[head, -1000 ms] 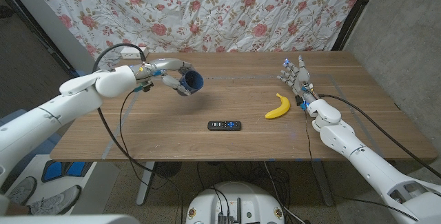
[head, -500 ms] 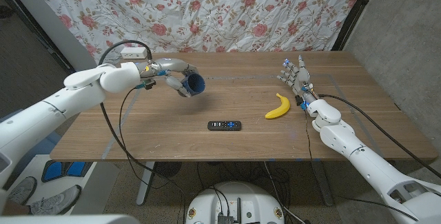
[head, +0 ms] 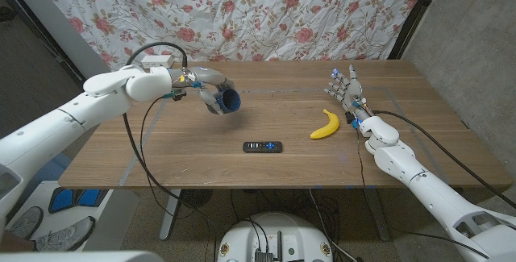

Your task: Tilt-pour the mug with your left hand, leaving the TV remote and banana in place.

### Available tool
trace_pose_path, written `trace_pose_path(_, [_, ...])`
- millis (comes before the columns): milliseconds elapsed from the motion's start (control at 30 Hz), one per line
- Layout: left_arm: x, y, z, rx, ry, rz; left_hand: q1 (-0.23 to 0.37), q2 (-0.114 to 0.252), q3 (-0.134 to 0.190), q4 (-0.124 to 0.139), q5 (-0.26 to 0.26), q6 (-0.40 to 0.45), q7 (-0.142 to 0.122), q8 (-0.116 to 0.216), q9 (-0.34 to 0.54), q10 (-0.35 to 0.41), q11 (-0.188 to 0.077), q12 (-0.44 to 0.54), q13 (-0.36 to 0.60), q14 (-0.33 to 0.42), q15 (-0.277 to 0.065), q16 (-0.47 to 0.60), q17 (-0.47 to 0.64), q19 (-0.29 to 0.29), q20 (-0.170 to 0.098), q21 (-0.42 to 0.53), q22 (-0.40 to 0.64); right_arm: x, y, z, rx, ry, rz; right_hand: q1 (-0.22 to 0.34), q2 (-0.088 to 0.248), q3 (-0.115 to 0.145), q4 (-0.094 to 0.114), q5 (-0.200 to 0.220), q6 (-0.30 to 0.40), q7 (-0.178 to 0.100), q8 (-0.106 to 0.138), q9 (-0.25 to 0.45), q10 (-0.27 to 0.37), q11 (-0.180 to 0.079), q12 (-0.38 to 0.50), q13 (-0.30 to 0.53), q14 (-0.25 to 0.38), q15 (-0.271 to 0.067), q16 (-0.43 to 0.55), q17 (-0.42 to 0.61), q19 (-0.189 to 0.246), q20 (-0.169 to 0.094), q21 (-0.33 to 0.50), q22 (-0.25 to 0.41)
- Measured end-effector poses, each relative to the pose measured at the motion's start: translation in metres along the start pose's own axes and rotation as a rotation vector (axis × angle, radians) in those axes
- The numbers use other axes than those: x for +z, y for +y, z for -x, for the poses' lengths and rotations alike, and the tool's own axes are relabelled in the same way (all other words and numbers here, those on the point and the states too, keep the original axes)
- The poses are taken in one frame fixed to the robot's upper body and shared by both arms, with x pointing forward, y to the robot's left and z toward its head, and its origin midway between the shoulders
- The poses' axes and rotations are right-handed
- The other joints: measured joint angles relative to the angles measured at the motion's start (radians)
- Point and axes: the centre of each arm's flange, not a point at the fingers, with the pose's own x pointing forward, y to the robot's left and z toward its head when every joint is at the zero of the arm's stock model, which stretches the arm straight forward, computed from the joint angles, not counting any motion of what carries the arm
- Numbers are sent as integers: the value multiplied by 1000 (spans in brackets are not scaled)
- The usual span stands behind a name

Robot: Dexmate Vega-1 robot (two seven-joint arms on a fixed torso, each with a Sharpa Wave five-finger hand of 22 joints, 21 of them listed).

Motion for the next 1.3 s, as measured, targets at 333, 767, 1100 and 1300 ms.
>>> trace_pose_path(333, [3,4,-7,-64,16,-54,0,0,0,0,-3,15,15,0,0,12,12,0,0,15,4,-3,0,5,-5,4,0,0,0,0,0,0,0,0,0,0,0,0,0,0,0,0,0,0,0,0,0,0,0,0,0,0,0,0])
trace_pose_path(767, [6,8,-14,-146,33,-126,0,0,4,-4,-4,16,16,0,0,12,12,0,0,24,9,-10,0,13,-12,12,0,0,0,0,0,0,0,0,0,0,0,0,0,0,0,0,0,0,0,0,0,0,0,0,0,0,0,0])
trace_pose_path(1100, [8,13,-20,-197,39,-188,0,0,4,-4,0,18,18,0,-2,14,14,0,0,24,9,-9,0,13,-12,12,0,0,0,0,0,0,0,0,0,0,0,0,0,0,0,0,0,0,0,0,0,0,0,0,0,0,0,0])
trace_pose_path(1300, [9,17,-22,-220,41,-240,0,0,4,-4,0,18,18,0,-6,14,14,0,0,26,11,-7,0,18,-18,12,0,0,0,0,0,0,0,0,0,0,0,0,0,0,0,0,0,0,0,0,0,0,0,0,0,0,0,0])
